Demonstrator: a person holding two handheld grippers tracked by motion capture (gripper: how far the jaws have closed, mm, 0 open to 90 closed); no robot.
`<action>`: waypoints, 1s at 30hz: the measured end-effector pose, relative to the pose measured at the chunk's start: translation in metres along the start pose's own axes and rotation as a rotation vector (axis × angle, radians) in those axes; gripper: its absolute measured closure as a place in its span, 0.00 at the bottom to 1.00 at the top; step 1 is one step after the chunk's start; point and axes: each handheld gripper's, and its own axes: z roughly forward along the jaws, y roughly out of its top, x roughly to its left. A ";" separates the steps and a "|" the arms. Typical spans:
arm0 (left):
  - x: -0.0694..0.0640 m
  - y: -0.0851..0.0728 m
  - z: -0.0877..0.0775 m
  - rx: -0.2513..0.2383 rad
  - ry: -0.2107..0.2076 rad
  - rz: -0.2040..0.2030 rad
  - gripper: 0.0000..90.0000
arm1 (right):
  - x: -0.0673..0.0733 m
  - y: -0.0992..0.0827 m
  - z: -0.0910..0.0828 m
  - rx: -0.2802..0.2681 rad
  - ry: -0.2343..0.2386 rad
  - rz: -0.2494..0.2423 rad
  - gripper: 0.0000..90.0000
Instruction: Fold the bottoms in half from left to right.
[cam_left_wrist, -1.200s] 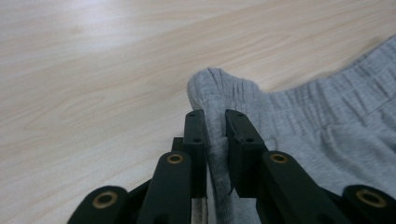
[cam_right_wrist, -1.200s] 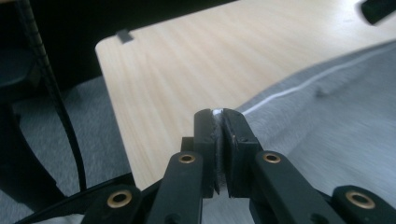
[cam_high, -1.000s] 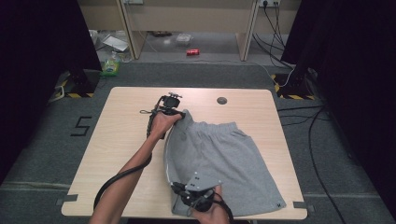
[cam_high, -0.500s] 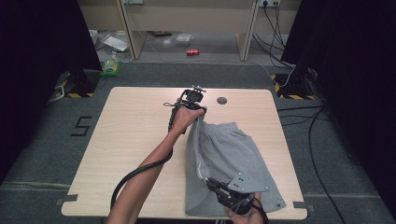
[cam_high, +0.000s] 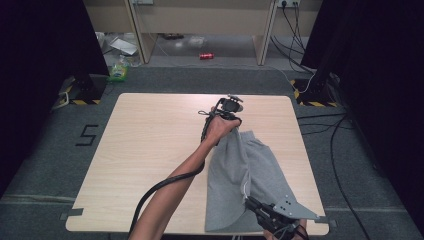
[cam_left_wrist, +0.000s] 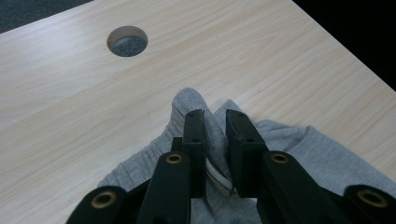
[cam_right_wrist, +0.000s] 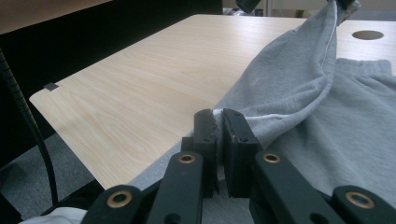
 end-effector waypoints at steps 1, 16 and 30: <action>-0.002 0.001 0.001 0.002 0.000 0.003 0.87 | -0.001 -0.001 -0.001 -0.002 -0.003 0.002 0.95; -0.029 0.006 0.023 0.020 -0.022 0.008 0.86 | -0.016 -0.018 -0.028 -0.015 -0.055 0.055 0.95; -0.034 0.003 0.037 0.020 -0.044 -0.016 0.79 | -0.020 -0.022 -0.028 0.006 -0.060 0.062 0.95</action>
